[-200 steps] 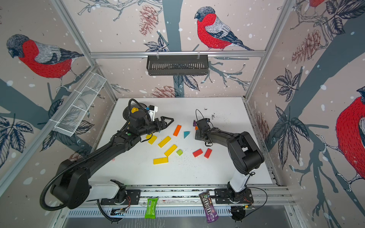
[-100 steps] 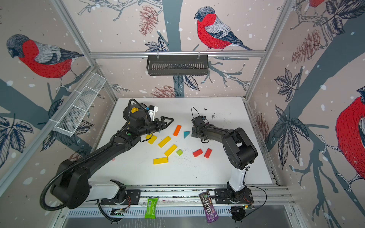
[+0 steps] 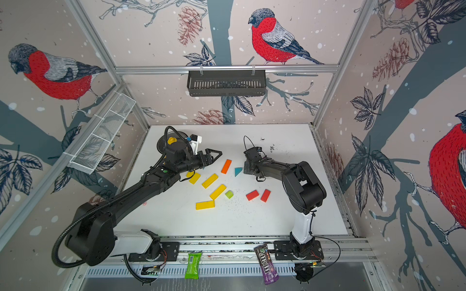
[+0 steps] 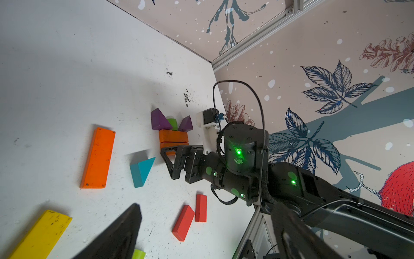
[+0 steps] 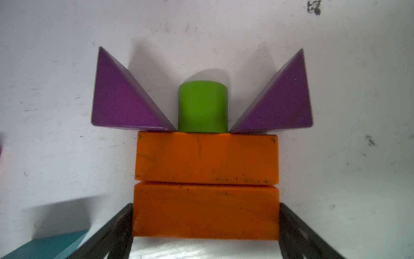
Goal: Assemble a carrot with building blocks
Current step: Assemble the building block at the center of the board.
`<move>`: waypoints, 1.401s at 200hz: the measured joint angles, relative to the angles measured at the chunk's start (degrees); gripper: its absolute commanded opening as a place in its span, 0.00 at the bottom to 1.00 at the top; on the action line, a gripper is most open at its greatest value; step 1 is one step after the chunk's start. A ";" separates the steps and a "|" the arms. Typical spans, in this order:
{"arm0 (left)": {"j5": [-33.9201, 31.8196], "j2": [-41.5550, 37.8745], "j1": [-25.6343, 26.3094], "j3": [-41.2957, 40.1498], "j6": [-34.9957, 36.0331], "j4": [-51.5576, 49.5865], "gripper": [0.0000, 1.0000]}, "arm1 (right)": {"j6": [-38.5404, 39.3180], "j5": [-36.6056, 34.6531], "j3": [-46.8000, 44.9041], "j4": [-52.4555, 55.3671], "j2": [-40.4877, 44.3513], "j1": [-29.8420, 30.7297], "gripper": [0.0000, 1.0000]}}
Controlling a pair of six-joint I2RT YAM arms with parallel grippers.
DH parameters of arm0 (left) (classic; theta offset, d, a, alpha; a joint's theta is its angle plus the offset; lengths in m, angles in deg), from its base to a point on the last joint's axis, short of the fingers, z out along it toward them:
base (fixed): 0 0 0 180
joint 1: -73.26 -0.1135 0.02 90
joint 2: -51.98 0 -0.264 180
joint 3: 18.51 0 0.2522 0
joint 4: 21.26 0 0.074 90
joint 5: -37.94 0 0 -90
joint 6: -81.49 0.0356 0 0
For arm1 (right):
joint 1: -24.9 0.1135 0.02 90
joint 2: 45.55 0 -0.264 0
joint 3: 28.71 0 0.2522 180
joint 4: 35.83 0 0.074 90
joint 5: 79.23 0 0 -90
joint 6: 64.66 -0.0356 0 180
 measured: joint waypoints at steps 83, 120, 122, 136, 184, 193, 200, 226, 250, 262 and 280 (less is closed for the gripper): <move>0.04 0.31 0.00 0.00 -0.04 0.00 0.92 | 0.57 -0.11 -0.04 0.68 1.01 0.90 0.99; 0.02 0.24 0.00 0.00 -0.02 0.00 0.92 | 1.20 -0.33 -0.20 1.84 4.31 1.64 0.99; 0.02 0.24 0.00 0.00 -0.02 0.00 0.92 | 1.22 -0.37 -0.28 1.88 4.59 1.66 0.99; 0.02 0.22 0.00 0.00 0.00 0.00 0.92 | 1.25 -1.18 -0.92 2.25 5.97 1.84 0.99; 0.00 0.22 0.00 0.00 -0.02 0.00 0.92 | 1.77 -2.03 -4.04 2.78 7.08 0.98 0.97; 0.00 0.22 0.00 0.00 -0.02 0.00 0.92 | 2.45 -2.03 -4.33 2.91 6.99 0.68 0.97; 0.00 0.22 0.00 0.00 0.00 0.00 0.92 | 2.58 -1.99 -4.44 2.93 6.84 0.37 0.97; 0.00 0.24 0.00 0.00 0.00 0.00 0.92 | 2.80 -1.97 -4.44 2.97 6.08 -0.15 0.97; 0.00 0.28 0.00 0.00 0.00 0.00 0.91 | 3.08 -1.75 -4.42 3.06 5.55 -0.37 0.97; 0.00 0.33 0.00 0.00 0.00 0.00 0.92 | 3.21 -1.75 -4.26 3.13 5.55 -0.39 0.97; 0.00 0.42 0.00 0.00 0.00 0.00 0.91 | 3.85 -1.62 -3.65 3.43 5.70 0.20 1.00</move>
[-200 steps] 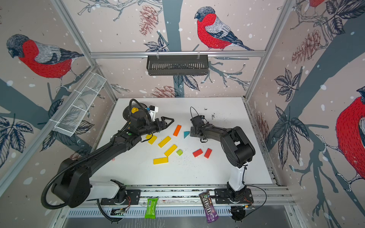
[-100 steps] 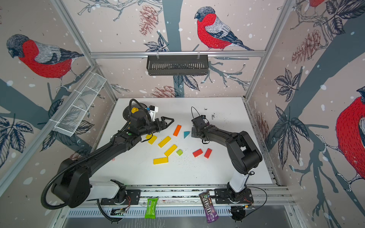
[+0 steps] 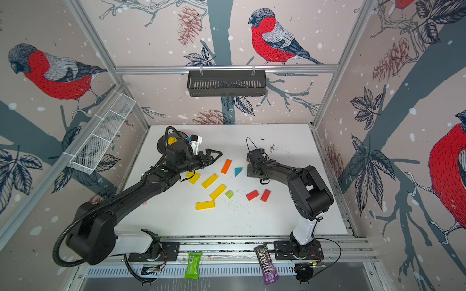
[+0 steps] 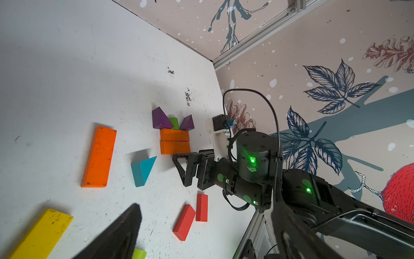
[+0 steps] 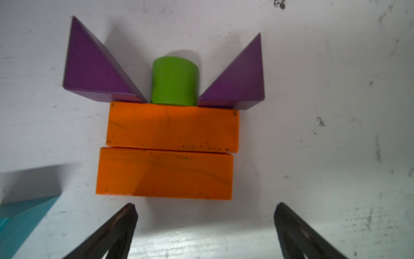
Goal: Assemble a carrot with building blocks
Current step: Assemble the building block at the center of the board.
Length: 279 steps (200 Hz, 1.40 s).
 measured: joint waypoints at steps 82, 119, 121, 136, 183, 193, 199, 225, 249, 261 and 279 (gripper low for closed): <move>0.00 0.20 0.00 0.00 0.07 0.00 0.91 | 0.44 -2.01 6.43 1.38 -4.37 2.32 0.99; 0.00 0.22 0.00 0.00 0.07 0.00 0.92 | 1.09 -3.26 7.93 1.84 -6.43 2.40 0.99; 0.00 0.22 0.00 0.00 0.07 0.00 0.92 | 1.27 -3.28 7.98 1.84 -6.47 2.40 0.99; 0.02 0.22 0.00 0.00 0.07 0.00 0.91 | 1.66 -3.48 8.33 2.08 -6.78 2.40 0.99; 0.02 0.22 0.00 0.00 0.07 0.00 0.91 | 1.86 -4.33 8.66 2.95 -6.97 2.32 0.99; 0.02 0.22 0.00 0.00 0.07 0.00 0.92 | 1.88 -4.46 8.66 3.02 -6.97 2.25 0.99; 0.02 0.22 0.00 0.00 0.07 0.00 0.92 | 1.88 -4.50 8.63 3.02 -6.97 2.23 0.99; 0.02 0.22 0.00 0.00 0.07 0.00 0.92 | 1.90 -4.55 8.61 3.02 -6.97 2.14 0.99; 0.02 0.22 0.00 0.00 0.07 0.00 0.91 | 2.05 -4.57 8.63 3.04 -6.97 2.05 0.99; 0.02 0.22 0.00 0.00 0.07 0.00 0.92 | 2.08 -4.61 8.66 3.08 -6.95 2.12 0.99; 0.00 0.22 0.00 0.00 0.09 0.00 0.91 | 2.36 -4.57 8.66 3.41 -6.19 2.58 0.99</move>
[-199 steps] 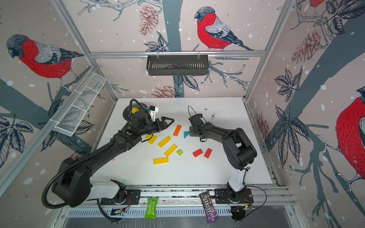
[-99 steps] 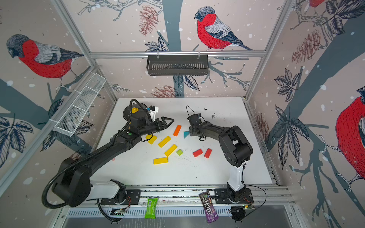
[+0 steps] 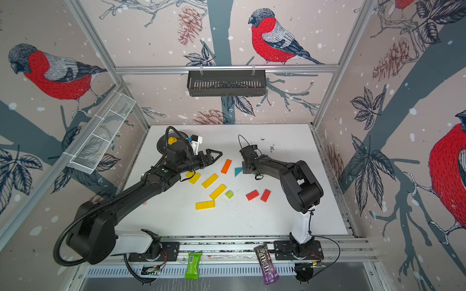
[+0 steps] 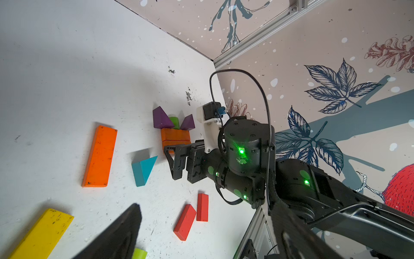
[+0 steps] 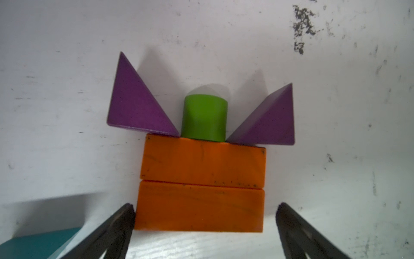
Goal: Assemble a carrot with building blocks
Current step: Assemble the building block at the center of the board, then pick up the building block from the center of the board.
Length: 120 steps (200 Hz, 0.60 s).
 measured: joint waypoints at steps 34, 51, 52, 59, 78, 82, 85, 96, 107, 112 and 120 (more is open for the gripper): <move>-1.25 -1.25 -0.28 0.48 0.55 -1.60 0.93 | 2.97 0.83 1.22 0.02 4.02 4.61 1.00; -3.65 -2.67 -1.60 0.57 1.60 -2.01 0.93 | 5.44 1.86 3.32 -0.20 4.63 7.26 0.95; -3.76 -2.75 -1.75 0.57 1.57 -2.03 0.93 | 5.53 1.95 3.45 -0.17 4.59 7.37 0.95; -5.11 -3.34 -2.67 0.55 1.55 -2.47 0.93 | 5.68 2.64 4.83 -0.28 4.07 8.13 0.92; -6.97 -4.24 -5.84 0.07 1.38 -2.80 0.93 | 6.80 4.35 9.38 -0.63 0.63 9.18 0.91; -7.32 -4.26 -6.56 -0.07 1.31 -2.89 0.93 | 6.80 4.66 10.38 -0.48 -0.46 9.38 0.91; -7.69 -4.26 -6.86 -0.11 1.29 -2.91 0.93 | 6.80 4.66 11.19 -0.22 -1.27 9.51 0.91; -8.39 -4.13 -8.44 -0.13 0.85 -3.28 0.93 | 6.97 5.20 14.08 0.20 -4.35 9.94 0.92; -9.18 -3.93 -8.98 -0.13 0.90 -3.34 0.93 | 6.97 6.29 16.72 0.31 -7.21 10.25 0.93; -9.27 -3.80 -9.09 -0.11 0.90 -3.34 0.93 | 6.95 6.67 17.86 0.33 -8.50 10.36 0.92; -9.31 -3.56 -9.18 -0.11 0.90 -3.43 0.93 | 6.93 7.67 19.87 0.68 -10.71 10.43 0.93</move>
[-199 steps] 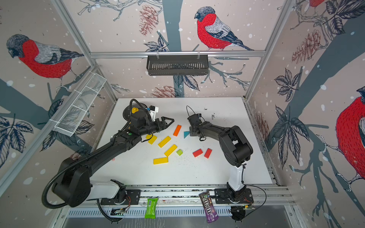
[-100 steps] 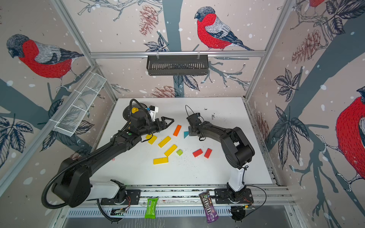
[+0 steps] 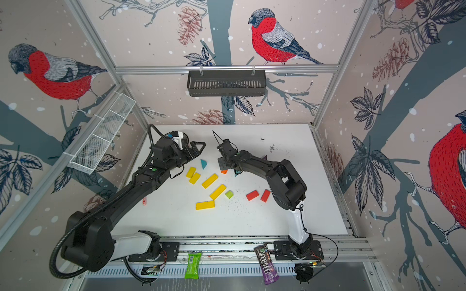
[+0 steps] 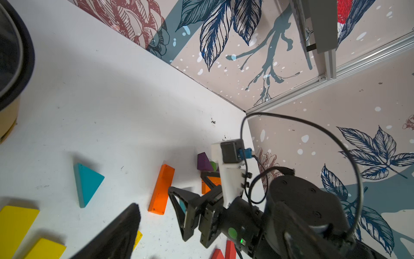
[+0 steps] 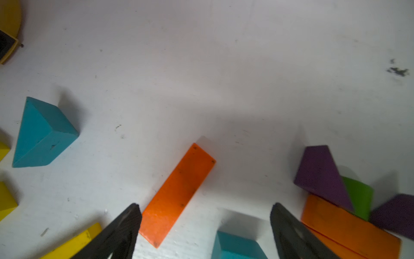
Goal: Assemble a carrot with building blocks
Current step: Pick up the building block from the center of the board.
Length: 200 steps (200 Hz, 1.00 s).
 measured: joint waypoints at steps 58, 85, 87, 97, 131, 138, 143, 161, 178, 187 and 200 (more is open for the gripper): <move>0.26 1.18 -0.33 0.35 0.00 -0.76 0.93 | -2.14 4.92 6.05 1.73 -7.56 0.46 0.93; 1.25 1.18 -0.33 0.37 0.00 -0.74 0.93 | -2.99 6.88 6.84 1.92 -8.87 1.44 0.91; 1.29 1.18 -0.33 0.37 0.00 -0.74 0.93 | -3.02 6.97 6.88 1.90 -8.96 1.51 0.90; 1.40 1.18 -0.33 0.37 0.00 -0.74 0.93 | -2.97 7.56 7.30 1.86 -9.31 1.90 0.87; 1.66 1.16 -0.33 0.37 0.00 -0.74 0.93 | -2.95 8.66 9.29 1.53 -10.78 2.64 0.59; 1.68 1.16 -0.33 0.37 0.00 -0.74 0.93 | -2.93 8.55 9.57 1.49 -11.04 2.73 0.54; 1.70 1.16 -0.33 0.37 -0.02 -0.74 0.93 | -2.93 8.31 9.70 1.46 -11.19 2.80 0.50; 1.88 1.16 -0.33 0.37 -0.02 -0.74 0.93 | -2.95 7.19 9.68 1.38 -11.30 3.13 0.38; 2.19 1.14 -0.33 0.37 -0.04 -0.72 0.93 | -2.93 5.57 9.29 1.18 -11.19 3.67 0.29; 2.51 1.11 -0.33 0.37 -0.31 -0.68 0.93 | -2.93 5.62 8.98 1.14 -10.84 3.98 0.27; 2.69 1.09 -0.33 0.37 -0.46 -0.57 0.93 | -2.78 5.05 8.50 1.62 -10.10 4.39 0.26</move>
